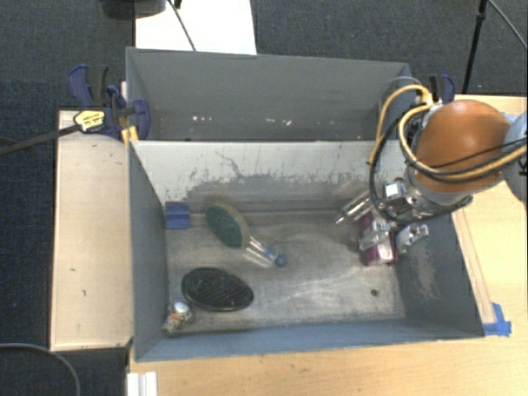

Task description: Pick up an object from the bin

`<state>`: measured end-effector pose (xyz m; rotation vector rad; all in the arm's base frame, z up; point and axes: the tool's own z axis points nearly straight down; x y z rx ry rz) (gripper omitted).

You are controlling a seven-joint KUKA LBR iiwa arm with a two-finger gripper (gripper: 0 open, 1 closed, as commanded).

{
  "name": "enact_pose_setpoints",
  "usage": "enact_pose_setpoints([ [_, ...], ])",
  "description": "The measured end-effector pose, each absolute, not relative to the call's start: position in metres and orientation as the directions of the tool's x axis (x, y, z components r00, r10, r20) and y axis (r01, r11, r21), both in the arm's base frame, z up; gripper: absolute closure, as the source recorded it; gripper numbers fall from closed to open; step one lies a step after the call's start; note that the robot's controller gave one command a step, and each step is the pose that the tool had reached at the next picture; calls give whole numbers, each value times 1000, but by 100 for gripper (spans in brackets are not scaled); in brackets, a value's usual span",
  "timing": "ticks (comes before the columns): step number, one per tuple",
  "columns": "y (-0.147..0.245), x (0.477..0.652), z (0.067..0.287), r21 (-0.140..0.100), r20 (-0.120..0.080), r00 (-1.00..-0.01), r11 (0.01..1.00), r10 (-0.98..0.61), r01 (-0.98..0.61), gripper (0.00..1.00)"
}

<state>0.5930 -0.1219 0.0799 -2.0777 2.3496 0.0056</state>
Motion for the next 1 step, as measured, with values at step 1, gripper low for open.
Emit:
enact_pose_setpoints([
  [1,-131,577,222,-8,0,-150,150,-989,-989,100],
])
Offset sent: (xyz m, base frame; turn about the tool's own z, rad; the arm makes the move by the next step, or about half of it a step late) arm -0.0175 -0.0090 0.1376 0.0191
